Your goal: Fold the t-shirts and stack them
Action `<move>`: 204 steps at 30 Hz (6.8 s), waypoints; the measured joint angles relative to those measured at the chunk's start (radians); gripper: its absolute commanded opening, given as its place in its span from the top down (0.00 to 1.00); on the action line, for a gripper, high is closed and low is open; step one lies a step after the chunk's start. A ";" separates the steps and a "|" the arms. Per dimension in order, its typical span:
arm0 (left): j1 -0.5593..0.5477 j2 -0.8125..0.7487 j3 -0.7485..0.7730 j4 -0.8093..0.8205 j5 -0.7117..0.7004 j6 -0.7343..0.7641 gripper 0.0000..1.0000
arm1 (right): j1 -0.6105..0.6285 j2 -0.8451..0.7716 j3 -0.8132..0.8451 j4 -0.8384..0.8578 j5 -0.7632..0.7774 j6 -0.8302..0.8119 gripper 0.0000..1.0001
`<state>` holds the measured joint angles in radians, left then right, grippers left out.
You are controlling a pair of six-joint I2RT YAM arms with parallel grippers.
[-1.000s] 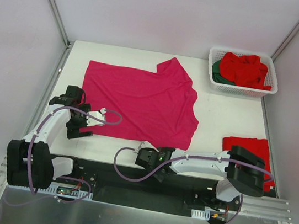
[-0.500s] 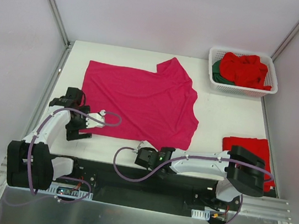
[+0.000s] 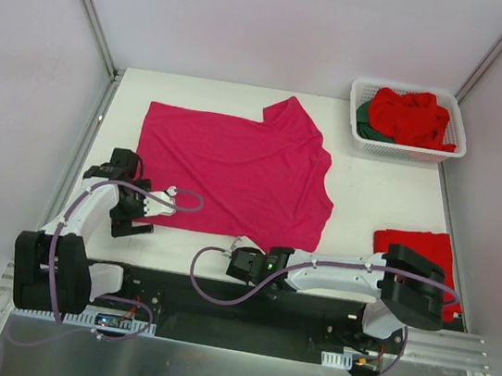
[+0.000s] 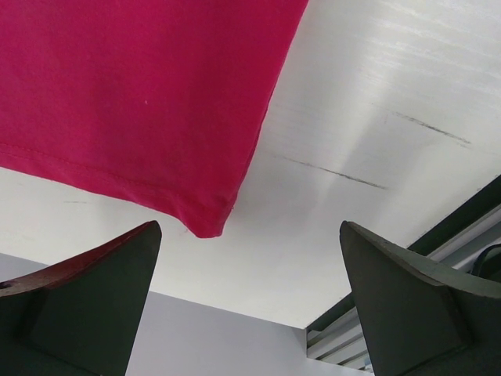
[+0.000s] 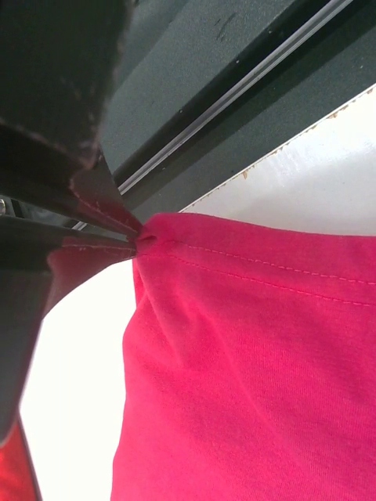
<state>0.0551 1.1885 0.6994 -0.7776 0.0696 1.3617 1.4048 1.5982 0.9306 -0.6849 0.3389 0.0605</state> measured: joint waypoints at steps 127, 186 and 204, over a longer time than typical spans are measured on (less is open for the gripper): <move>0.209 0.215 0.023 0.113 0.051 0.393 0.54 | -0.059 0.068 0.016 -0.027 0.003 -0.045 0.98; 0.128 0.085 -0.088 0.169 0.060 0.280 1.00 | -0.086 -0.039 0.000 -0.048 -0.094 -0.072 0.99; 0.127 0.107 -0.064 0.212 0.156 0.088 1.00 | -0.086 -0.095 0.109 -0.244 0.019 -0.041 0.99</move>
<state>0.1825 1.2953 0.6350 -0.5659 0.2253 1.4494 1.3190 1.5028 1.0397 -0.9287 0.3584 0.0193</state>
